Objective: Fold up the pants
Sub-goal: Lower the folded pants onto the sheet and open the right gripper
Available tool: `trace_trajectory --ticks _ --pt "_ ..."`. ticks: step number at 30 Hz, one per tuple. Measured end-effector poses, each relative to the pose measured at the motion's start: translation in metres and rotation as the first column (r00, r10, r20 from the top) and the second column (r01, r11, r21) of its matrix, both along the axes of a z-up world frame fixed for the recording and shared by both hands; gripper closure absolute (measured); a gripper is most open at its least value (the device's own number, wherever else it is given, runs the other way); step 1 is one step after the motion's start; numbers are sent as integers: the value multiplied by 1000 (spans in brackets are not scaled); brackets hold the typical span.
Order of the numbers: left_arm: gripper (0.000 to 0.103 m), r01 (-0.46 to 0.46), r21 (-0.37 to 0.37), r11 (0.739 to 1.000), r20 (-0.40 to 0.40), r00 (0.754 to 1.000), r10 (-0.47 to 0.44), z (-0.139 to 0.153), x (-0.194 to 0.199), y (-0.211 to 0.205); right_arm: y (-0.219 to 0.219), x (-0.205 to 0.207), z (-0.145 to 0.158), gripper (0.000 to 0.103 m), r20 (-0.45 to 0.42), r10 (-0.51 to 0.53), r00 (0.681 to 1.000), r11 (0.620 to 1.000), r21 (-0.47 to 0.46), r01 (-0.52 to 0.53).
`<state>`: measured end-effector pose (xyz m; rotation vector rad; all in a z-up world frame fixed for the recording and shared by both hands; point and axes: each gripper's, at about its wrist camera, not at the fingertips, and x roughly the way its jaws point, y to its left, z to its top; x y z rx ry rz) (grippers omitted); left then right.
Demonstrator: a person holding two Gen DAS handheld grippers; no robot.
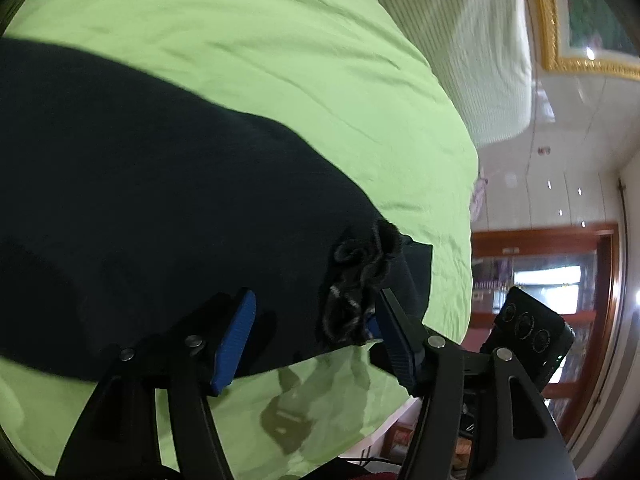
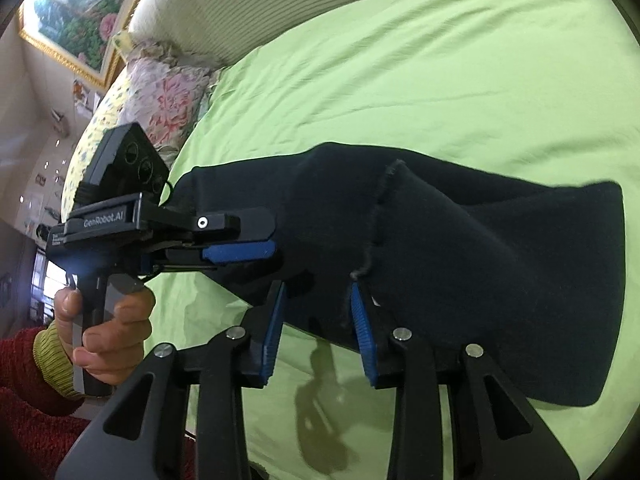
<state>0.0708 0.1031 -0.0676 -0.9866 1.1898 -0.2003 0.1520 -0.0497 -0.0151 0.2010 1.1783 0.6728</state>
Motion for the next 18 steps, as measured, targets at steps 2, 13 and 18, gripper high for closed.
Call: trace_trajectory --ticks 2,13,18 --pt "39 -25 1 1000 -2 1000 25 1 -8 7 1 1 1 68 2 9 1000 1000 4 -9" --pt "37 -222 56 973 -14 975 224 10 -71 55 24 15 6 68 19 76 997 997 -8 -76" --pt "36 -327 63 943 -38 943 330 10 -98 79 47 23 8 68 28 134 991 991 -14 -134"
